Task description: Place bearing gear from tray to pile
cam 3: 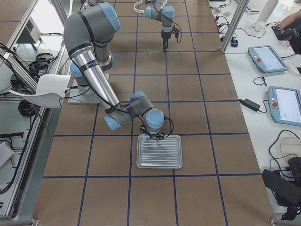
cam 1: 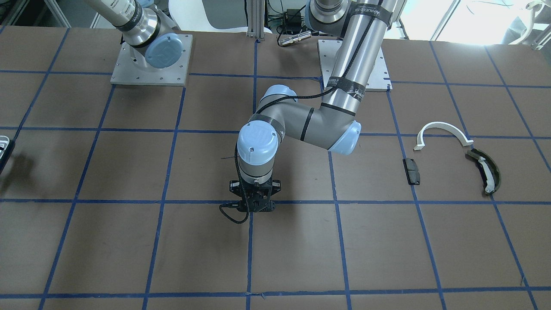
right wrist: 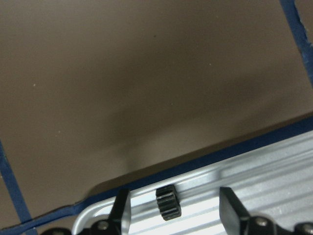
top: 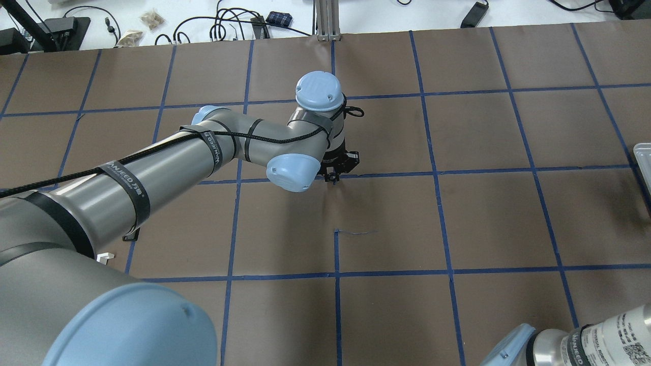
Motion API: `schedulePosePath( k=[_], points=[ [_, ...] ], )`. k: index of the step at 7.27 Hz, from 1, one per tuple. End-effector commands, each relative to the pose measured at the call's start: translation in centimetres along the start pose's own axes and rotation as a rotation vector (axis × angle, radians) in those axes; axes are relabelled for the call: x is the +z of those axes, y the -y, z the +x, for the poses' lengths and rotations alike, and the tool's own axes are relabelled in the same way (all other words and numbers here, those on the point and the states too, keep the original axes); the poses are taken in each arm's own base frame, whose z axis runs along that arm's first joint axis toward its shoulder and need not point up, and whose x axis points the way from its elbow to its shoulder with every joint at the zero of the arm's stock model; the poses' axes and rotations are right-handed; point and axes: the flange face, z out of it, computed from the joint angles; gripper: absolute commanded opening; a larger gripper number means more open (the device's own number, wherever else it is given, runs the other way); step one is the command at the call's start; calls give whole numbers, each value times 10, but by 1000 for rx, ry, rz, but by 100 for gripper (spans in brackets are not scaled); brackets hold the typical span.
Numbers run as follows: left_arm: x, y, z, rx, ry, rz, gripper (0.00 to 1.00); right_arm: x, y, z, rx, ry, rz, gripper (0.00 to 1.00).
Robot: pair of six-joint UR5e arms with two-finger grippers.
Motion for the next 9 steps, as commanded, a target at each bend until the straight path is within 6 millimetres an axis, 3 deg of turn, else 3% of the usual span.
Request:
schedulePosePath(
  k=[1,2,4,6,7,8,9],
  points=[
    [-33,18,-29,-39,-12,37,0,0,-1,0,0,-3,1,51],
    [-41,25,-73,9,7,4,0,-3,-1,0,9,-7,-5,36],
    [-83,46,-186,81,31,-43,0,-2,-1,-1,15,0,-10,15],
    [-105,51,-280,214,26,-49,0,-7,-2,-4,101,7,-19,11],
    [-110,46,-319,225,23,-49,0,-29,1,-4,127,-21,-47,11],
    [-117,44,-365,235,35,-43,0,-71,22,-15,184,-50,-55,11],
    [-117,40,-408,219,25,-49,0,-103,58,-28,297,-53,-43,11]
  ],
)
